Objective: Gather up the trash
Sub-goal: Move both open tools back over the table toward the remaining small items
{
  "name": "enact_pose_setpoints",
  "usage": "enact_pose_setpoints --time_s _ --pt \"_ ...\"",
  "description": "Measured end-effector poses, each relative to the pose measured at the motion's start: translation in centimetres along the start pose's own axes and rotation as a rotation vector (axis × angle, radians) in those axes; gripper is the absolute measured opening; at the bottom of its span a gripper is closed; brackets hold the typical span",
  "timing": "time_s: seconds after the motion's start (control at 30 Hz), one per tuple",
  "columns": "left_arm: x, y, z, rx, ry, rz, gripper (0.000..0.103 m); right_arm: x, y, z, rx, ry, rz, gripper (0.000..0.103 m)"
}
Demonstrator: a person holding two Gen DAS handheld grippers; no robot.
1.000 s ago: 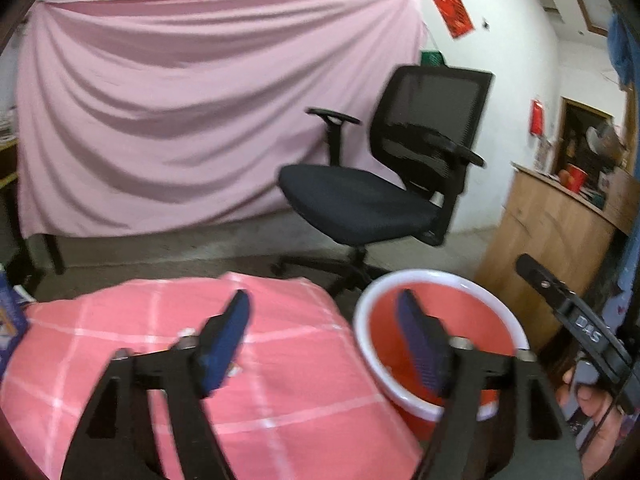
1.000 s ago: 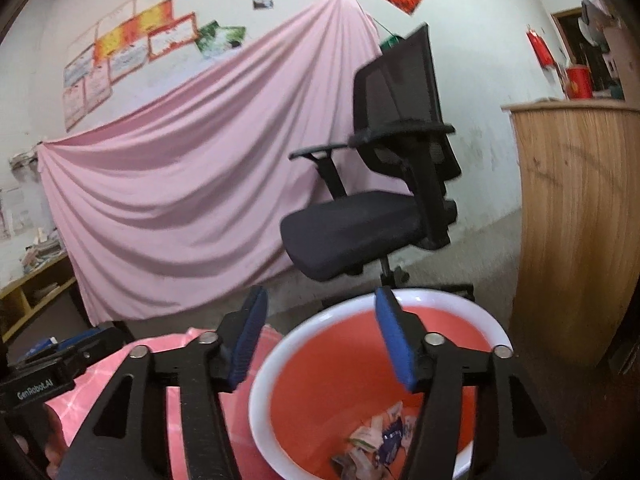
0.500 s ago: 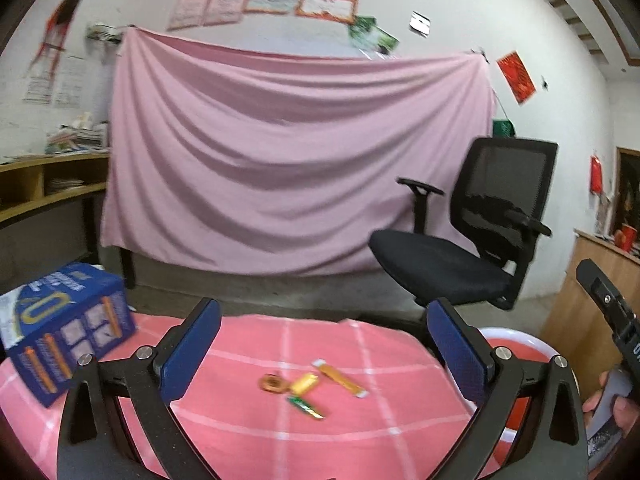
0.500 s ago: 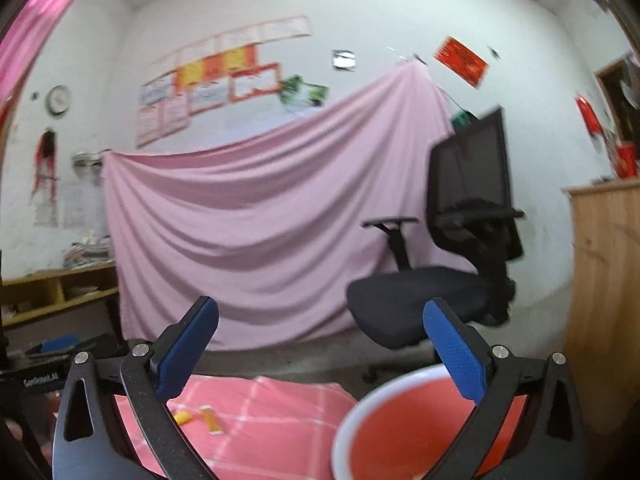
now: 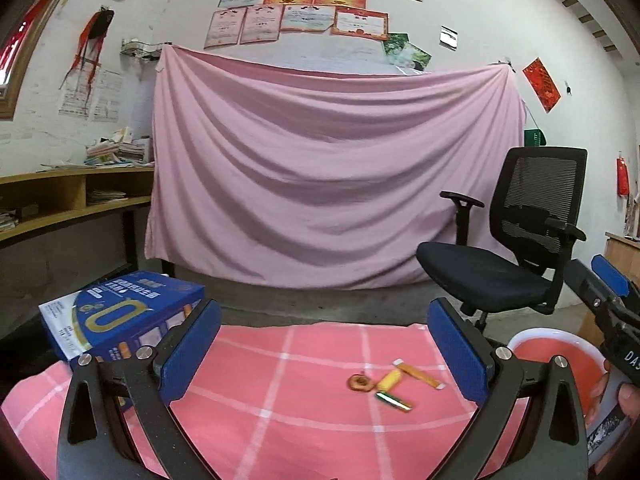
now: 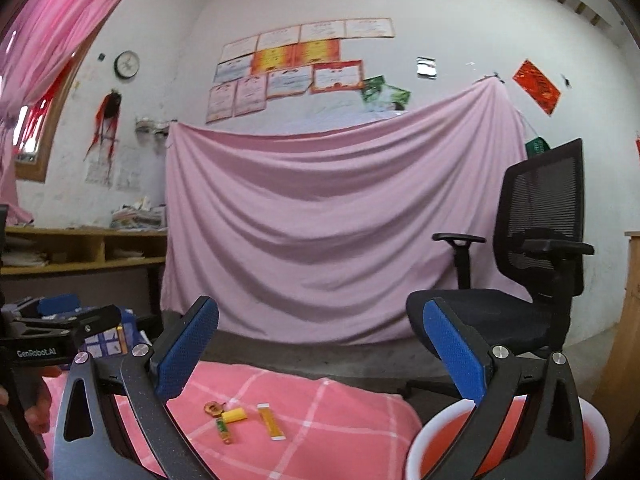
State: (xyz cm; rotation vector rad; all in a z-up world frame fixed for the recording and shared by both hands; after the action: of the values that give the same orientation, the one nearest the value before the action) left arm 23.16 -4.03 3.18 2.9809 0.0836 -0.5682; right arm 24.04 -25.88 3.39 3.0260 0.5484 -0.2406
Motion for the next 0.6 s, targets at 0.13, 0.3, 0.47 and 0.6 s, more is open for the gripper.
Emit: enact_pose_setpoints --time_s 0.13,0.3,0.47,0.6 --pt "0.6 -0.8 0.7 -0.005 -0.017 -0.008 0.101 1.5 -1.1 0.5 -0.037 -0.048 -0.001 0.103" --pt "2.6 -1.1 0.9 0.001 -0.102 -0.008 0.101 3.8 -1.0 1.1 -0.02 -0.167 -0.029 0.103" --pt "5.5 -1.0 0.8 0.028 -0.246 0.005 0.101 6.6 -0.9 2.2 -0.004 -0.307 -0.023 0.103" --pt "7.7 -0.7 0.9 0.061 -0.336 0.017 0.101 8.8 -0.3 3.0 0.029 -0.418 -0.049 0.091"
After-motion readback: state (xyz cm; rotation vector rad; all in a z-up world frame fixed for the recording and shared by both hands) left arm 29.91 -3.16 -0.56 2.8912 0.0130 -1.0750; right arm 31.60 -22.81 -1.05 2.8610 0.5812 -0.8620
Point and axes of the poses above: each gripper's, at about its wrist camera, not at the fingertips, and x roughly the way its jaws point, y to its right, z to its underside, the point moved 1 cm from there along x, roughly the way its jaws point, and after that the axes turned 10 degrees about -y, right-handed, at the moved point
